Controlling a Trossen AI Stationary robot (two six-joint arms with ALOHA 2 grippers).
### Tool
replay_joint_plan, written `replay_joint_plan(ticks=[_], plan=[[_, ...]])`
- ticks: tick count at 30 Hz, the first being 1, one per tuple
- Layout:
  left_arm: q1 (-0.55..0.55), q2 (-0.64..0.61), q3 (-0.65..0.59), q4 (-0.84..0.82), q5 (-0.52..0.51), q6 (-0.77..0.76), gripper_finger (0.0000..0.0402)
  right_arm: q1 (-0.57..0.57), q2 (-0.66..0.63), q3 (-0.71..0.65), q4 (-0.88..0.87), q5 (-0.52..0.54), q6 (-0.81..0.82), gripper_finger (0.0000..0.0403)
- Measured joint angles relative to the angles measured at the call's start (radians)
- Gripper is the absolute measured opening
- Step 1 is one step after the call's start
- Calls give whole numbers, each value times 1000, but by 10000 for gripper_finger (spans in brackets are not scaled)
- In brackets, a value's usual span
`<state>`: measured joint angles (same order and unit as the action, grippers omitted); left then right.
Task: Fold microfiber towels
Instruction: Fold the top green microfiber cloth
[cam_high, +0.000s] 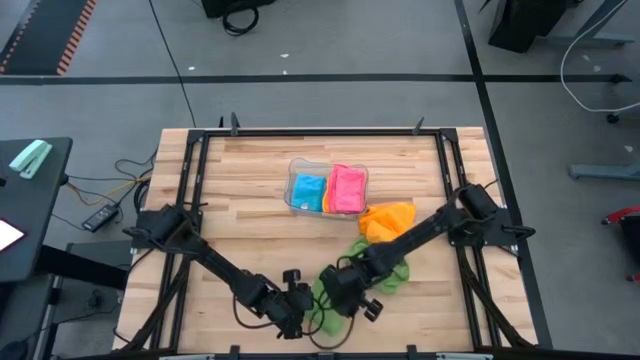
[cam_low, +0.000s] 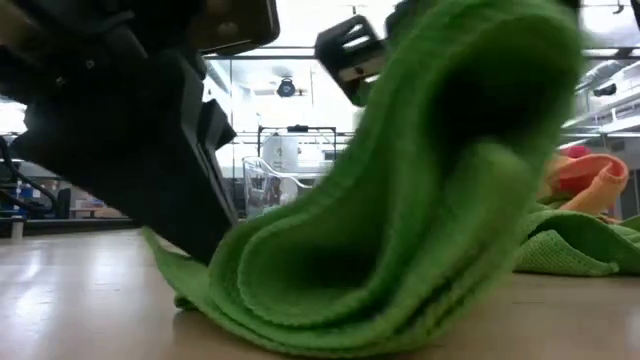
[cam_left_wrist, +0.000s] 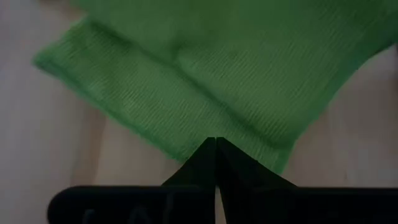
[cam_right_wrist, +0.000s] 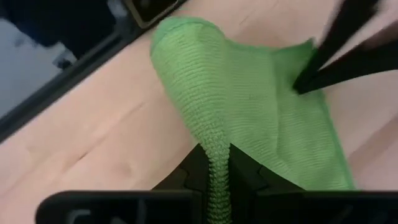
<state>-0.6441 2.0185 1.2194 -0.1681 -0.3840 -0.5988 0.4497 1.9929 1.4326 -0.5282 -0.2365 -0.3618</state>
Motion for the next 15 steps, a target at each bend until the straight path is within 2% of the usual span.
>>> replay_joint_plan(ticks=[6,11,15], plan=[[0,10,1,2,-19,2,16,-59,0,0,62,-79,0,42],[0,11,1,1,-27,8,10,-78,27,0,110,-95,-39,42],[0,11,1,2,-36,9,20,-97,42,0,156,-95,-42,42]])
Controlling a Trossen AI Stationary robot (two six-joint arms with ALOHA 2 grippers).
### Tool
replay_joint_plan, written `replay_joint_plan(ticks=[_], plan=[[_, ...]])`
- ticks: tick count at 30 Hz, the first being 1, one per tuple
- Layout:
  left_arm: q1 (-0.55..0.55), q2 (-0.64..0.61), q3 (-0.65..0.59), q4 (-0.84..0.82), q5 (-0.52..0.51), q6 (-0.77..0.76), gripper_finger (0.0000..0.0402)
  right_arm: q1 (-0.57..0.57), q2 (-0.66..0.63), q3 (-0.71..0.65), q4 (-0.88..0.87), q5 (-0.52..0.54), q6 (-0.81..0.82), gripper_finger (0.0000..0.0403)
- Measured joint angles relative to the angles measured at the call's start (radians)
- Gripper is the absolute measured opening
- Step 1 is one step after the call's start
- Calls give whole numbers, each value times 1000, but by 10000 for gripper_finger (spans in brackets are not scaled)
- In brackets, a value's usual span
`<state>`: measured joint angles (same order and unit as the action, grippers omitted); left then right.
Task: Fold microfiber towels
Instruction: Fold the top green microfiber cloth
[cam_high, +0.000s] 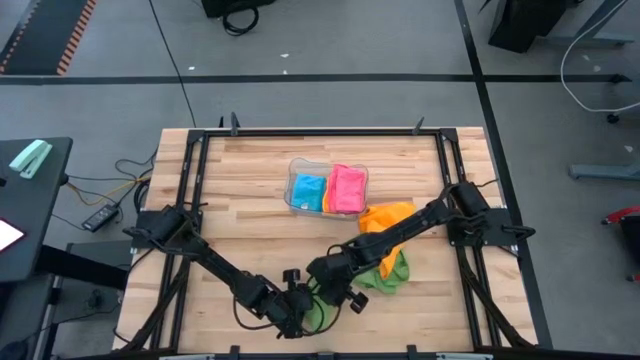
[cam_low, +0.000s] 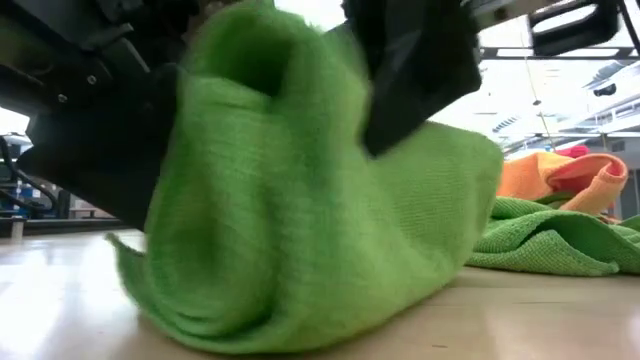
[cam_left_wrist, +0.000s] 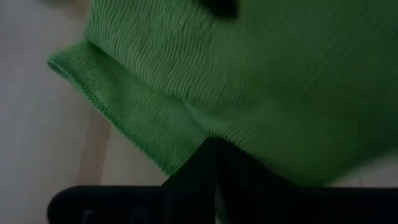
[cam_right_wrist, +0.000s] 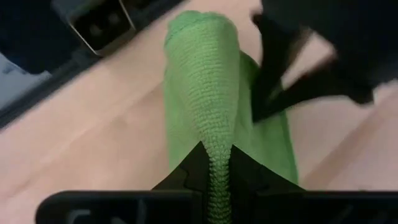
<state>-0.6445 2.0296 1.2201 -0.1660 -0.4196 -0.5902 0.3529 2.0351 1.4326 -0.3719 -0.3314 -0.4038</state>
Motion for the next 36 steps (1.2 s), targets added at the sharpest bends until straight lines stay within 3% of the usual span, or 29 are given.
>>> replay_joint_plan(ticks=[13,22,36], plan=[[-16,-8,0,32,-7,0,10,-30,4,-24,77,15,-4,42],[-89,-84,0,-52,-30,-18,13,-30,4,-57,112,-8,15,55],[-213,-154,42,-62,-13,163,10,-65,4,-56,176,-15,121,95]])
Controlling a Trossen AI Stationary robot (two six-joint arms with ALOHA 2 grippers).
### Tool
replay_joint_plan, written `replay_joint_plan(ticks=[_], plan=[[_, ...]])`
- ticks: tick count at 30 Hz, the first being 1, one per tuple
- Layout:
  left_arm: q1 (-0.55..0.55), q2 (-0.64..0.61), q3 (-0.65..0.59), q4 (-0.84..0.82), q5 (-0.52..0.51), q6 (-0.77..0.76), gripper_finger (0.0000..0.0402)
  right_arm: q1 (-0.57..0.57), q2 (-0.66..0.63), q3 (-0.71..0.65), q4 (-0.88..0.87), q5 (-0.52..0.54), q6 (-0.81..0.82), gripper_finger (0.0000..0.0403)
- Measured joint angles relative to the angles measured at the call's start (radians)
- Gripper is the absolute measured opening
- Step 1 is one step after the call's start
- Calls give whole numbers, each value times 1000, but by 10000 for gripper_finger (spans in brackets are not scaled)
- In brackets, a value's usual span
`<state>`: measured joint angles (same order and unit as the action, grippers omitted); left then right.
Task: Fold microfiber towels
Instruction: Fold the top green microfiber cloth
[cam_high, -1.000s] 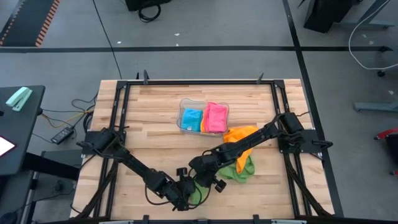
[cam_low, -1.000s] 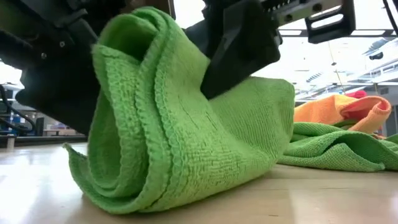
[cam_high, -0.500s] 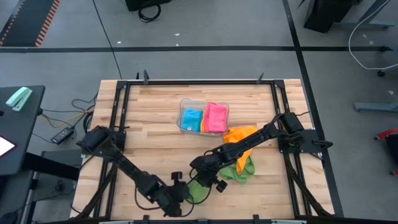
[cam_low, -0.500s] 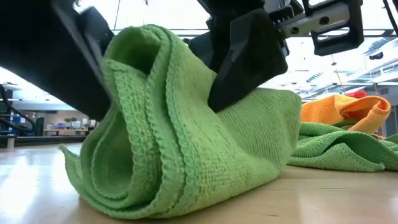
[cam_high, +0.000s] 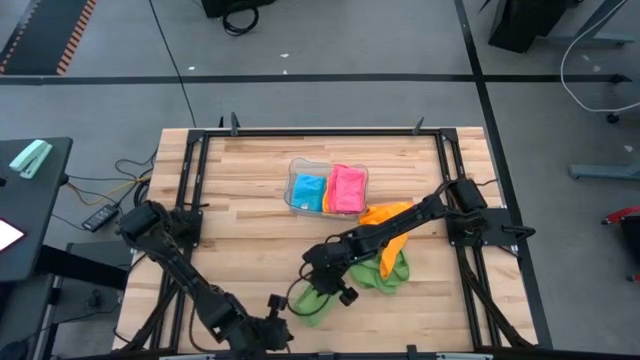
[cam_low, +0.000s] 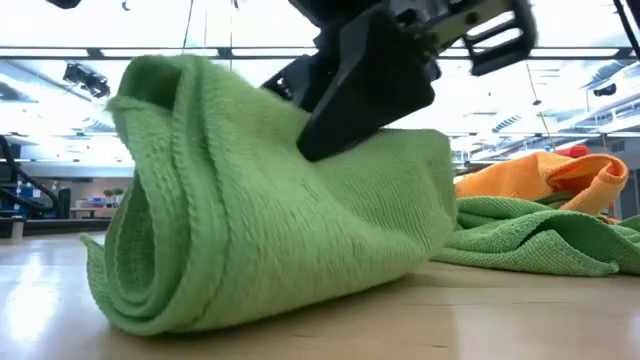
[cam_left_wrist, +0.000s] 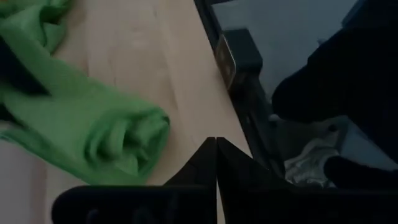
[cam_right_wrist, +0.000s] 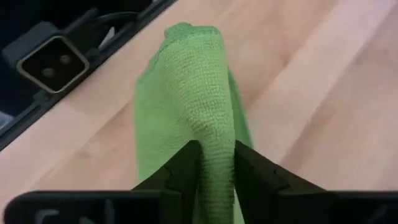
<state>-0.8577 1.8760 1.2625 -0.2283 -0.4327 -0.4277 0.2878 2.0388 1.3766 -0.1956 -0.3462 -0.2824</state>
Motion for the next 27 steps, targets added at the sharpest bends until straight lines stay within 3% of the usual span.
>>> replay_joint_plan(ticks=[14,20,27], plan=[[37,3,4,-5,0,-6,31,-21,0,0,50,91,31,194],[45,3,4,33,-22,25,15,-33,4,2,63,190,46,198],[117,3,4,28,-122,-25,15,-29,11,2,70,131,64,196]])
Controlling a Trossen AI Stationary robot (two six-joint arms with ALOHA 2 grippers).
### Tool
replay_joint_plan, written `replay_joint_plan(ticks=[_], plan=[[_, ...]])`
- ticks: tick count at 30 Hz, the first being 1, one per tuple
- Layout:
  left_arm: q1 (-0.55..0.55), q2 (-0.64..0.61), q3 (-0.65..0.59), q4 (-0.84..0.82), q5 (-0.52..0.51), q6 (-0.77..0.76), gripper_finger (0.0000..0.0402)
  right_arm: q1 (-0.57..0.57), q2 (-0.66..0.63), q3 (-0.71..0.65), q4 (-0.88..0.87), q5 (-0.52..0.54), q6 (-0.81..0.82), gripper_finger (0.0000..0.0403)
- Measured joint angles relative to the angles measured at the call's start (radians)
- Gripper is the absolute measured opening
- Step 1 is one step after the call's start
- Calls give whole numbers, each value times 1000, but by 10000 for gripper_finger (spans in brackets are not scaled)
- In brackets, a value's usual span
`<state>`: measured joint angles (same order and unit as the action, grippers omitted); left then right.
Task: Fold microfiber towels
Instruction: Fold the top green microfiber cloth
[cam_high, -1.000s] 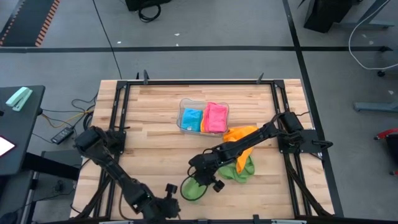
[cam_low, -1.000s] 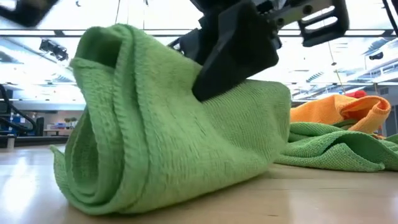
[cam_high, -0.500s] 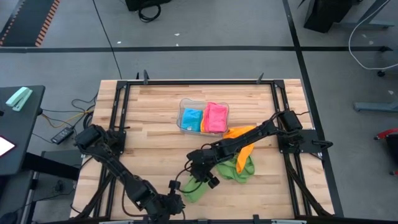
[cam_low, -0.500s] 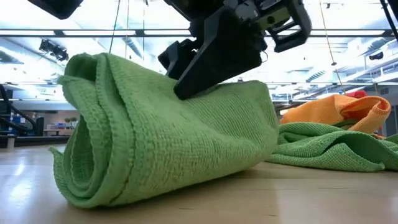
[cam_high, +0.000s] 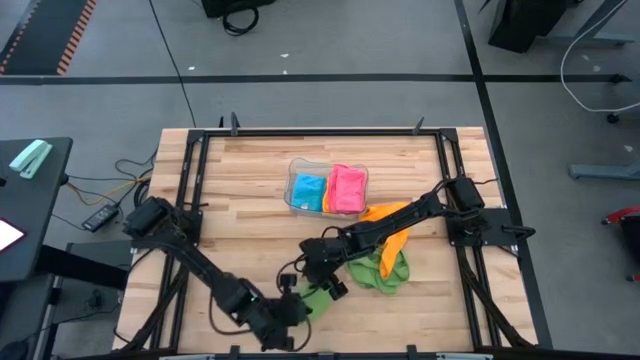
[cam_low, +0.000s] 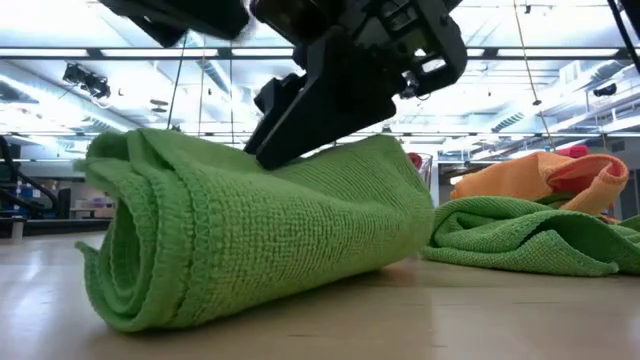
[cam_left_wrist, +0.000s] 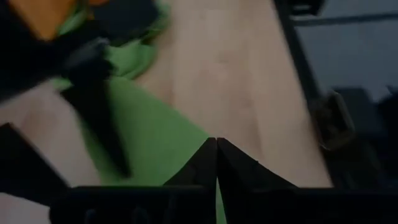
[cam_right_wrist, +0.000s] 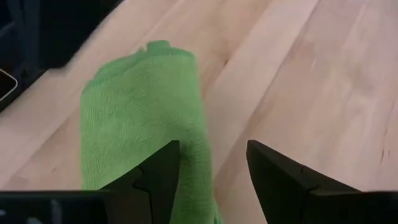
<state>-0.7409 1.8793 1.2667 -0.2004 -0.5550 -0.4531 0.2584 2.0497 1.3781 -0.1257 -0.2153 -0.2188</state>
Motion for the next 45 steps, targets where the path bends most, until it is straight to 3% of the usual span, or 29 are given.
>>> replay_joint_plan(ticks=[4,10,26,35,45], plan=[[34,22,0,-10,10,-68,29,2,-7,0,-9,-3,13,196],[44,96,0,-28,113,-144,24,6,-17,-1,-57,-3,13,195],[36,113,0,-47,115,-198,21,104,-49,-1,-44,10,11,183],[36,113,0,-37,115,-195,13,71,-44,-218,278,38,100,183],[38,113,0,-35,115,-197,14,66,-44,-340,369,93,143,183]])
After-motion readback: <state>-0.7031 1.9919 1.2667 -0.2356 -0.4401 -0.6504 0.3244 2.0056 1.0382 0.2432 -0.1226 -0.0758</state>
